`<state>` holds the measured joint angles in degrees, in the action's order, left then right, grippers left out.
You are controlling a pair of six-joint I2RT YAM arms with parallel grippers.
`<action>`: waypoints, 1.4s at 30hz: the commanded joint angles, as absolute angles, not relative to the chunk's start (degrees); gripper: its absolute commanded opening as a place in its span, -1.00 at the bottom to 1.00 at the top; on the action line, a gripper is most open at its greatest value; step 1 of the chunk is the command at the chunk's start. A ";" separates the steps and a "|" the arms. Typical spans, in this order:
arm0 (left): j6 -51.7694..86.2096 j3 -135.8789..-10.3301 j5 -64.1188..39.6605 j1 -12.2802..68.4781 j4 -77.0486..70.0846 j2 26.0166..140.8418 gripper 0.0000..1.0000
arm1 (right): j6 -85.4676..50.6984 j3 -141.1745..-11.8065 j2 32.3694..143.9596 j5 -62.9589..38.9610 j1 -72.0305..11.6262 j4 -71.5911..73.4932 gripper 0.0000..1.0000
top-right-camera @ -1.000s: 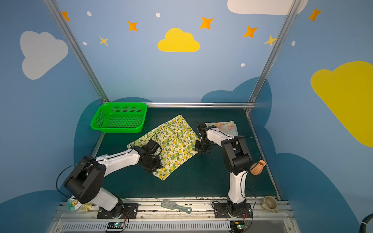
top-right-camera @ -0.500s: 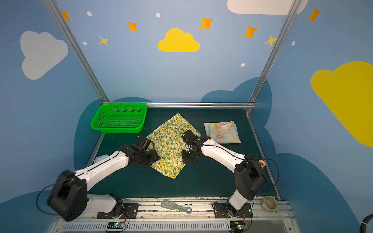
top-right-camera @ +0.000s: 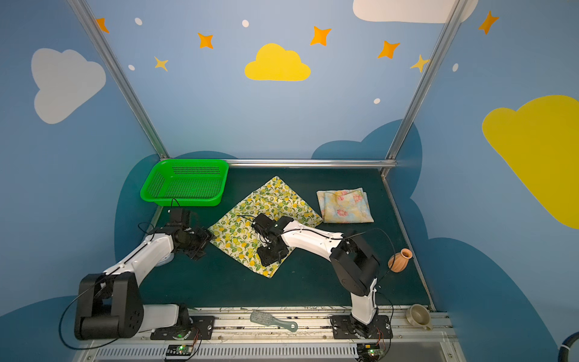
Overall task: Fold and stack skirts
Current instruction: Rotate the skirt at the center of the table, then fold the skirt at the center of the table.
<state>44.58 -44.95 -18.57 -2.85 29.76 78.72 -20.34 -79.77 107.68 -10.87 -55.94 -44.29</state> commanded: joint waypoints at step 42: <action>36.79 -46.32 -8.26 -3.52 12.56 93.30 -0.92 | -12.71 -83.94 112.38 0.22 -62.45 -52.99 0.20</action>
<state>37.71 -46.26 -8.67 -3.38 13.17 92.86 -14.76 -81.84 111.20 -5.34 -61.06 -50.59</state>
